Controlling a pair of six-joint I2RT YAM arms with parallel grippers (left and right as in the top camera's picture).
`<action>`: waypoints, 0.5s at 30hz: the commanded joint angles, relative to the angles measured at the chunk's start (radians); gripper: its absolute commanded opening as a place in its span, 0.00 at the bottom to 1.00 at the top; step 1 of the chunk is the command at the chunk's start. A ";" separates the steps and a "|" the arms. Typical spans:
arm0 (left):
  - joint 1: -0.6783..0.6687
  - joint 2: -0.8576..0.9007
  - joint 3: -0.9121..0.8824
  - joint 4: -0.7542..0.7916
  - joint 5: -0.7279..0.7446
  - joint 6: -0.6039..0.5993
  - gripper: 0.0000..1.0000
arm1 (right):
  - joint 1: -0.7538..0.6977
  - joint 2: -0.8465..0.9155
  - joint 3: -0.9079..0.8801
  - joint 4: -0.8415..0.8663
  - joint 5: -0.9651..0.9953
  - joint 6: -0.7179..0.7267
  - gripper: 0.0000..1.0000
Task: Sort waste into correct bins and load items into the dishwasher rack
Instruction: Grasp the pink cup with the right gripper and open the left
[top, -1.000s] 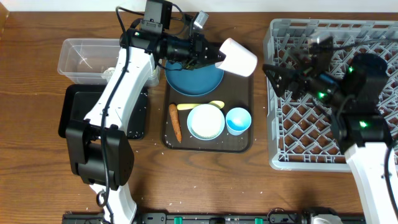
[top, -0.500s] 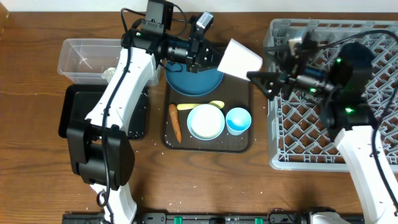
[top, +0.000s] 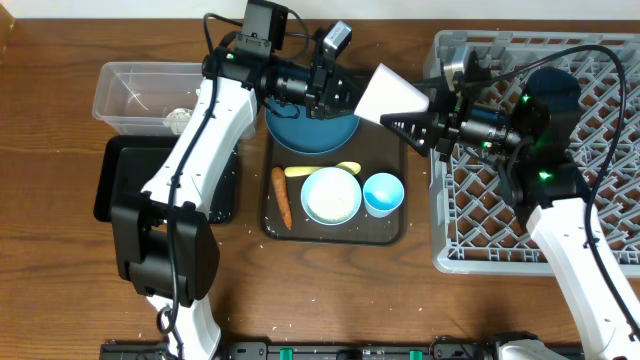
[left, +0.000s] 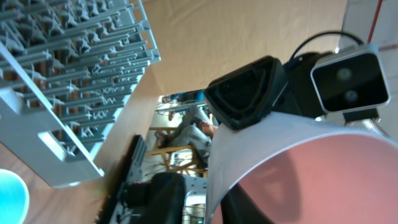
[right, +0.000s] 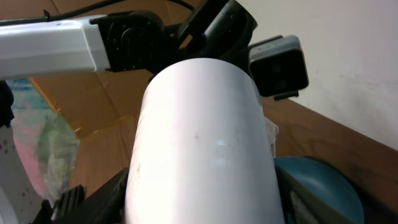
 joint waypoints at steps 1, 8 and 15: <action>-0.001 0.000 0.008 0.002 -0.018 0.005 0.26 | -0.022 -0.001 0.012 0.006 -0.011 0.019 0.47; 0.015 0.000 0.008 0.002 -0.294 0.004 0.27 | -0.209 -0.053 0.012 -0.121 -0.002 0.120 0.47; 0.006 0.000 0.008 -0.052 -0.772 0.004 0.27 | -0.349 -0.165 0.021 -0.520 0.267 0.080 0.49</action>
